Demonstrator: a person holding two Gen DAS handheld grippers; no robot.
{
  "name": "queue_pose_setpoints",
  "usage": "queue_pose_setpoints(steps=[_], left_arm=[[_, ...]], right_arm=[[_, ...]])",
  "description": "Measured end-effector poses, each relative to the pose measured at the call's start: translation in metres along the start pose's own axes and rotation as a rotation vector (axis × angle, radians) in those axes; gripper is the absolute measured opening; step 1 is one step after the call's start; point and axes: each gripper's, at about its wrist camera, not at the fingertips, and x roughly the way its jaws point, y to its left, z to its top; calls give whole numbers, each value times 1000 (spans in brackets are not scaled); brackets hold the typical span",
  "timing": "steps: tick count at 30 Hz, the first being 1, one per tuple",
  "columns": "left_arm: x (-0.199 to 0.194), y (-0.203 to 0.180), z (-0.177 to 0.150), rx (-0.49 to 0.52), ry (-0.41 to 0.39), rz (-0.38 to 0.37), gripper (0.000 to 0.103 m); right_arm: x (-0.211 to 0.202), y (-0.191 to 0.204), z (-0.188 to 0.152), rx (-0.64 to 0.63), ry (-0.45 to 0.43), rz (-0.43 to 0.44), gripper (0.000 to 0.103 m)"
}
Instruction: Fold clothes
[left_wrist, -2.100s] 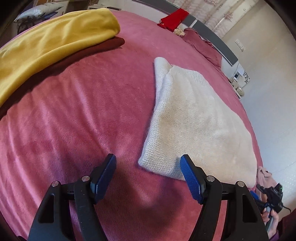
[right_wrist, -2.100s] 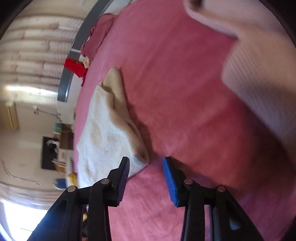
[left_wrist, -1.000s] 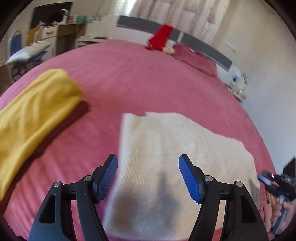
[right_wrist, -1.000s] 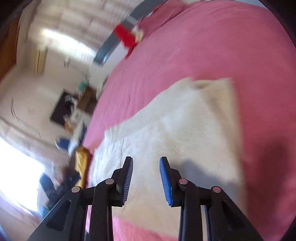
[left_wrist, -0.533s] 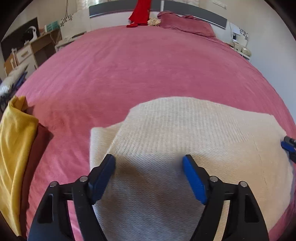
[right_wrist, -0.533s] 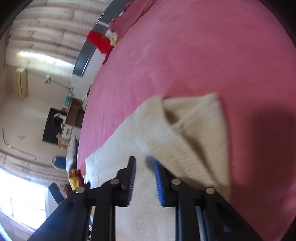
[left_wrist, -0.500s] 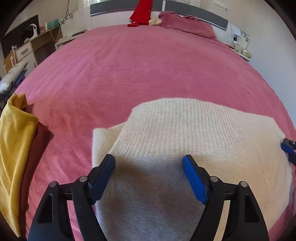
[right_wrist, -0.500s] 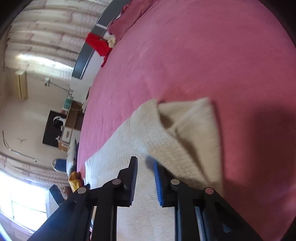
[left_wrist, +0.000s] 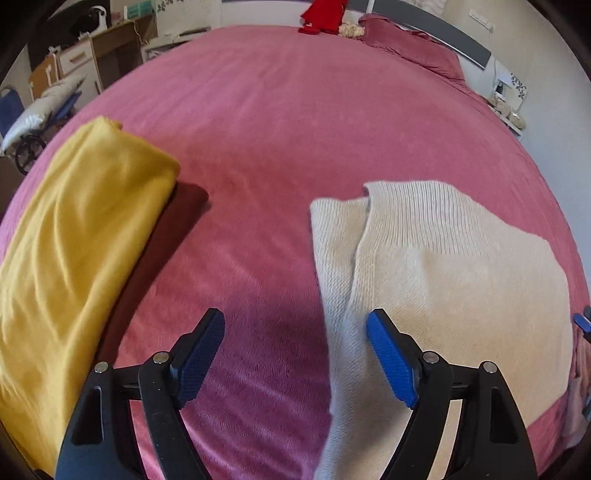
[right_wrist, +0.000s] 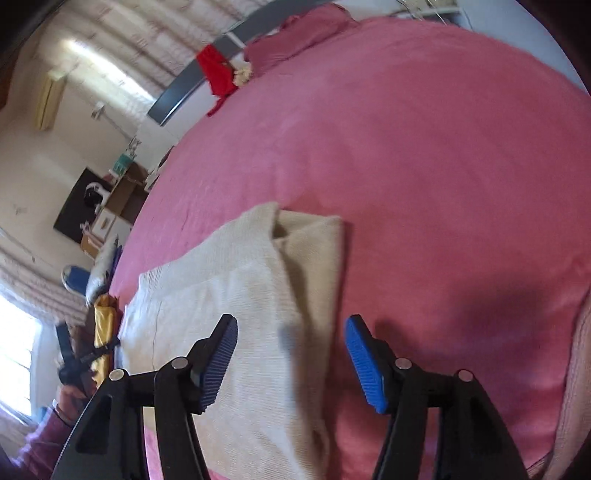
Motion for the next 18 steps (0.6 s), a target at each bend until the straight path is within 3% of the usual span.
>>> queue_pose_setpoints(steps=[4, 10, 18], left_arm=[[10, 15, 0, -97, 23, -124, 81], [19, 31, 7, -189, 34, -266, 86], [24, -6, 7, 72, 113, -351, 87]], right_arm=[[19, -34, 11, 171, 79, 66, 63], [43, -49, 19, 257, 100, 241, 66], [67, -29, 28, 129, 226, 294, 66]])
